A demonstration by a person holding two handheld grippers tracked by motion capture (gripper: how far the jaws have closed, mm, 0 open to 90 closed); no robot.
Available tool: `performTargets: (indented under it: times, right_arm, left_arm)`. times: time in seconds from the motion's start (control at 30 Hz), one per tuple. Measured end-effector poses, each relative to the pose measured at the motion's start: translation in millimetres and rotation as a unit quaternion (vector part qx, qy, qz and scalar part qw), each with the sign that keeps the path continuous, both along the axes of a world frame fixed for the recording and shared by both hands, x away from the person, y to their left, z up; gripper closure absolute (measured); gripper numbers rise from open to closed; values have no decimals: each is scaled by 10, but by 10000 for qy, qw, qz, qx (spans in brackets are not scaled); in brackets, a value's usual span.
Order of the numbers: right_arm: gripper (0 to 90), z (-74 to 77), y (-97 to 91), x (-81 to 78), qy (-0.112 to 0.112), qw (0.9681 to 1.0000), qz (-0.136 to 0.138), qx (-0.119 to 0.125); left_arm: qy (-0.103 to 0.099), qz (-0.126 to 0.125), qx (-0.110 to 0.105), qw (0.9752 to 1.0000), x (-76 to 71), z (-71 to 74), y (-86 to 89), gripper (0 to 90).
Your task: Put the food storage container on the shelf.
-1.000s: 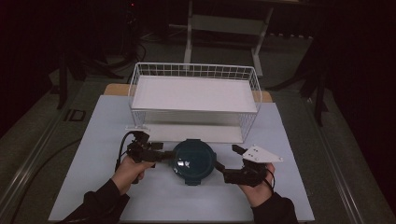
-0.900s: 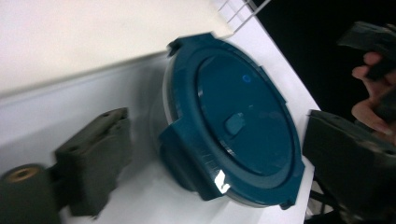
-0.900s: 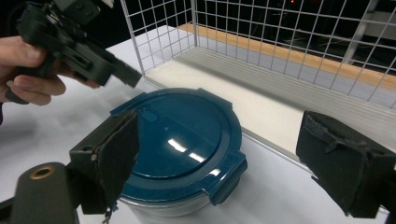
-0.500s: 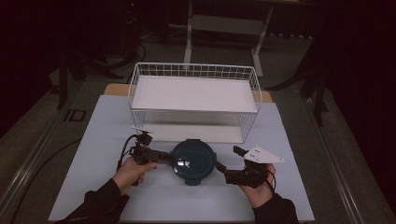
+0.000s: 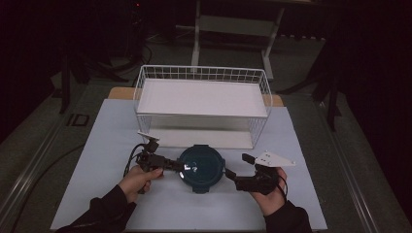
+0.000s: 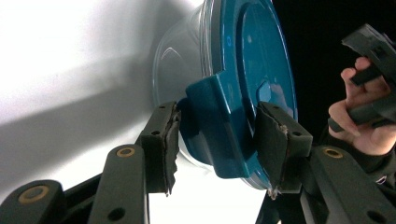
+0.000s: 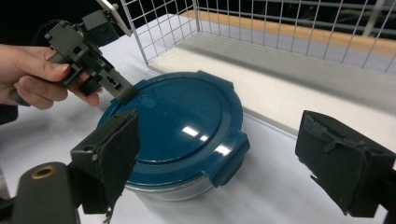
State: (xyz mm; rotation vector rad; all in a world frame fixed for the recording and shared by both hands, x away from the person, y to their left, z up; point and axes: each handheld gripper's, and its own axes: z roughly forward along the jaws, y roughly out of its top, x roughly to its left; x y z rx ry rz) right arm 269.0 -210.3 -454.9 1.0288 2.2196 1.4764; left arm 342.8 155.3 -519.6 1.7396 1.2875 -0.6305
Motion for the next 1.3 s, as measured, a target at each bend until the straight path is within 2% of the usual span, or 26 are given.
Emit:
performTargets:
  times: [0.03, 0.2, 0.33, 0.4, 0.43, 0.47, 0.5, 0.63, 0.7, 0.73, 0.77, 0.8, 0.83, 0.87, 0.97, 1.0, 1.1, 1.17, 1.23, 1.3]
  right_arm:
    - [148, -11, -2, 12, 69, 10000, -6, 53]
    - [195, -80, -17, 85, 486, 9985, 49, 242]
    - [252, -139, -33, 158, 956, 9941, 69, 515]
    - [271, -196, -61, 220, 1369, 9869, 154, 842]
    - [271, -196, -61, 220, 1369, 9869, 154, 842]
    - [320, -282, -90, 292, 1777, 9789, 195, 994]
    - [328, -307, -93, 305, 1874, 9772, 227, 977]
    - [355, -357, -88, 317, 2018, 9753, 260, 865]
    - [391, -387, -85, 326, 2126, 9727, 313, 882]
    - [403, -414, -83, 333, 2273, 9682, 420, 961]
    - [403, -414, -83, 333, 2273, 9682, 420, 961]
    - [405, -449, -75, 344, 2434, 9631, 529, 1018]
    - [405, -449, -75, 344, 2434, 9631, 529, 1018]
    - [447, -480, -62, 346, 2516, 9610, 565, 997]
    - [470, -491, -49, 344, 2560, 9594, 608, 1012]
    - [524, -479, -41, 338, 2568, 9589, 656, 1017]
    - [535, -473, -38, 335, 2589, 9581, 665, 1026]
    - [540, -480, -41, 334, 2650, 9561, 653, 1068]
    - [542, -483, -45, 327, 2645, 9562, 645, 1071]
    - [545, -482, -38, 316, 2685, 9550, 596, 1111]
  left_arm:
    - [-32, -14, -22, 10000, -10, 6, 6, 520]
    - [-460, -77, 81, 9989, -118, 84, -20, 536]
    - [-810, -162, 182, 9964, -206, 153, -51, 547]
    - [-918, -189, 217, 9954, -240, 169, -53, 554]
    - [-918, -189, 217, 9954, -240, 169, -53, 556]
    - [-1083, -264, 298, 9933, -296, 196, -54, 560]
    - [-1113, -283, 311, 9929, -311, 202, -54, 562]
    - [-1195, -311, 312, 9919, -345, 205, -48, 566]
    - [-1255, -318, 297, 9911, -362, 200, -44, 568]
    - [-1301, -326, 301, 9905, -371, 200, -43, 569]
    - [-1323, -346, 281, 9902, -379, 197, -39, 569]
    - [-1347, -340, 282, 9899, -387, 195, -38, 571]
    - [-1383, -362, 285, 9893, -395, 195, -36, 571]
    - [-1403, -365, 274, 9891, -402, 194, -37, 573]
    - [-1409, -361, 279, 9890, -411, 196, -37, 574]
    - [-1395, -352, 275, 9892, -412, 195, -36, 574]
    - [-1388, -318, 247, 9895, -419, 186, -33, 573]
    - [-1385, -274, 233, 9897, -430, 185, -38, 574]
    - [-1346, -252, 234, 9903, -436, 186, -38, 575]
    - [-1331, -201, 291, 9905, -446, 185, -42, 573]
